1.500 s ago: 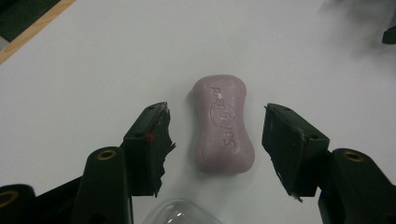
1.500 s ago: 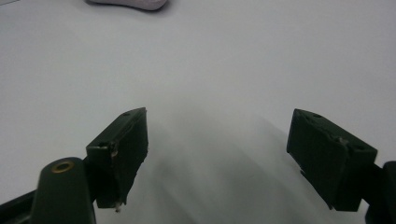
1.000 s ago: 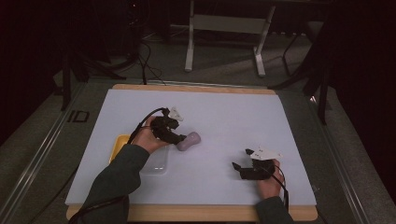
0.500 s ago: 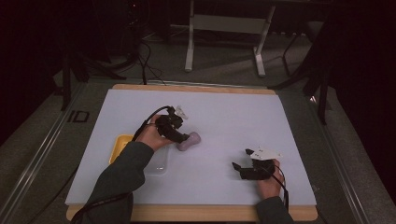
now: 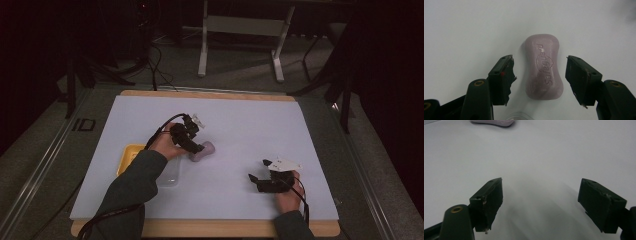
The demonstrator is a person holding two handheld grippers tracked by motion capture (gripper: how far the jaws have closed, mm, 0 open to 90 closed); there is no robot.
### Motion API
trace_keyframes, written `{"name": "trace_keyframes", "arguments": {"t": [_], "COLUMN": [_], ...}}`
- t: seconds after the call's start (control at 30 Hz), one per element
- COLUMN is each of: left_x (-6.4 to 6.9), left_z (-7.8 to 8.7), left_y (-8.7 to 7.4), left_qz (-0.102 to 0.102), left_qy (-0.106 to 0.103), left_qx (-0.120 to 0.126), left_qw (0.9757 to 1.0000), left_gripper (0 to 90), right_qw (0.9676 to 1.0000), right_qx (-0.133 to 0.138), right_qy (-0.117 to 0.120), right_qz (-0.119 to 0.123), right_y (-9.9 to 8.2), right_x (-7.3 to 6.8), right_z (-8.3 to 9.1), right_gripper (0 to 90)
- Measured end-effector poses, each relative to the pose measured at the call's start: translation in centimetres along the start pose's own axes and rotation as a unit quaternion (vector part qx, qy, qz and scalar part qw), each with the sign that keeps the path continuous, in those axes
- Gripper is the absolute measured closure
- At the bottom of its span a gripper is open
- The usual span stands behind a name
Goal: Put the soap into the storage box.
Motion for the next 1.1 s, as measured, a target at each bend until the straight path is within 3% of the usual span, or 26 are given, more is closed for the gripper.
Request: {"name": "trace_keyframes", "arguments": {"t": [1.1], "left_x": [-0.3], "left_z": [-1.7], "left_y": [0.5], "left_qz": [0.013], "left_qy": [-0.014], "left_qx": [-0.02], "left_qw": [0.9996], "left_gripper": [37.3], "right_qw": [1.0], "right_qx": [0.002], "right_qy": [-0.001], "right_qz": [0.001], "right_y": [0.0], "right_x": [0.0], "right_z": [0.0], "right_gripper": [19.3]}}
Point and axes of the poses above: each handheld gripper's, and its own axes: z roughly backward along the jaws, y roughly out of its top, x roughly to its right, the point moved 10 cm from there along -z, roughly forward along the jaws, and after that the axes turned 5 degrees about -y, right-handed, at the moved point
